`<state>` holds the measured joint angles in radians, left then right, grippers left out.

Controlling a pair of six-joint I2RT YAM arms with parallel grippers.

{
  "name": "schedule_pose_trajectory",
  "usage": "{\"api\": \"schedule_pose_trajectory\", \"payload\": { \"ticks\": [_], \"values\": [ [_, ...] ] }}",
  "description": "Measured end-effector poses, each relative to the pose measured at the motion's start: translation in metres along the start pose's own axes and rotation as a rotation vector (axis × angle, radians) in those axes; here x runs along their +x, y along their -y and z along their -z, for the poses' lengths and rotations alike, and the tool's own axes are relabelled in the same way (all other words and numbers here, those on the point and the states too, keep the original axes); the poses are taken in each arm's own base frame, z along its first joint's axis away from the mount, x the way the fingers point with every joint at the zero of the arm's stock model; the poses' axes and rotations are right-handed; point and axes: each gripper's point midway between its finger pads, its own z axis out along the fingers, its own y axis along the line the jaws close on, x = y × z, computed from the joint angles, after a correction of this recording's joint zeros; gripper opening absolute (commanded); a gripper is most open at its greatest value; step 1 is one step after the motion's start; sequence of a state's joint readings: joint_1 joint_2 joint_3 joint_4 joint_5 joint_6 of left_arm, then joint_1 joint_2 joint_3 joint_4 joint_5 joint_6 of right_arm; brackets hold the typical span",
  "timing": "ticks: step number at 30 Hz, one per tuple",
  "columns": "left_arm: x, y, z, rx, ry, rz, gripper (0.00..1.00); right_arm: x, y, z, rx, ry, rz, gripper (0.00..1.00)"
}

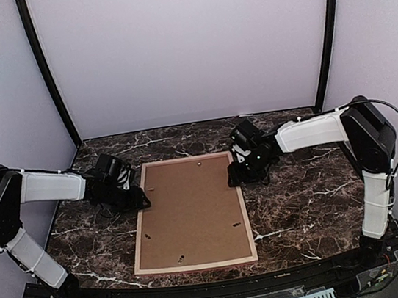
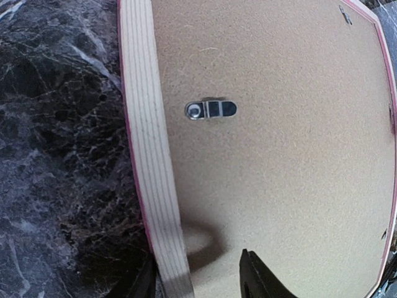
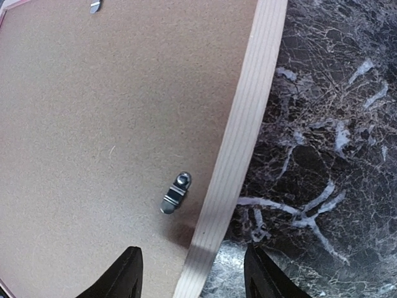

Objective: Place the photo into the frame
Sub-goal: Adjust the photo frame at the center of the board, then hold the photo frame at the center of the board.

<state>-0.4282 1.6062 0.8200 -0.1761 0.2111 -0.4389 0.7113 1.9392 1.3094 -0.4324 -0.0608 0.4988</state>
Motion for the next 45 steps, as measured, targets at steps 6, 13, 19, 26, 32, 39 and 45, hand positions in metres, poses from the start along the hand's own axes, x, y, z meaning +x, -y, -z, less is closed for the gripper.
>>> {"api": "schedule_pose_trajectory", "payload": {
  "ticks": [6, 13, 19, 26, 32, 39, 45],
  "values": [
    [0.012, 0.009, -0.004, 0.044, -0.025, 0.000, 0.39, 0.009, 0.003, -0.005, -0.006, -0.018, -0.013, 0.54],
    [0.023, 0.022, -0.007, 0.072, -0.052, -0.012, 0.29, 0.020, 0.014, -0.007, 0.021, -0.031, -0.026, 0.54],
    [0.026, 0.026, -0.008, 0.074, -0.060, -0.014, 0.23, 0.017, 0.023, -0.005, 0.037, -0.022, -0.049, 0.59],
    [0.024, 0.028, -0.010, 0.077, -0.053, -0.011, 0.18, -0.003, 0.030, 0.001, 0.051, 0.020, -0.080, 0.60],
    [0.021, 0.030, -0.011, 0.075, -0.049, -0.015, 0.17, -0.024, 0.037, 0.000, 0.056, 0.054, -0.111, 0.58],
    [0.019, 0.029, -0.012, 0.066, -0.042, -0.016, 0.17, -0.017, 0.043, -0.013, 0.069, 0.019, -0.115, 0.56],
    [0.017, 0.029, -0.012, 0.063, -0.042, -0.016, 0.17, -0.016, 0.042, -0.013, 0.064, 0.013, -0.091, 0.55]
  ]
}}
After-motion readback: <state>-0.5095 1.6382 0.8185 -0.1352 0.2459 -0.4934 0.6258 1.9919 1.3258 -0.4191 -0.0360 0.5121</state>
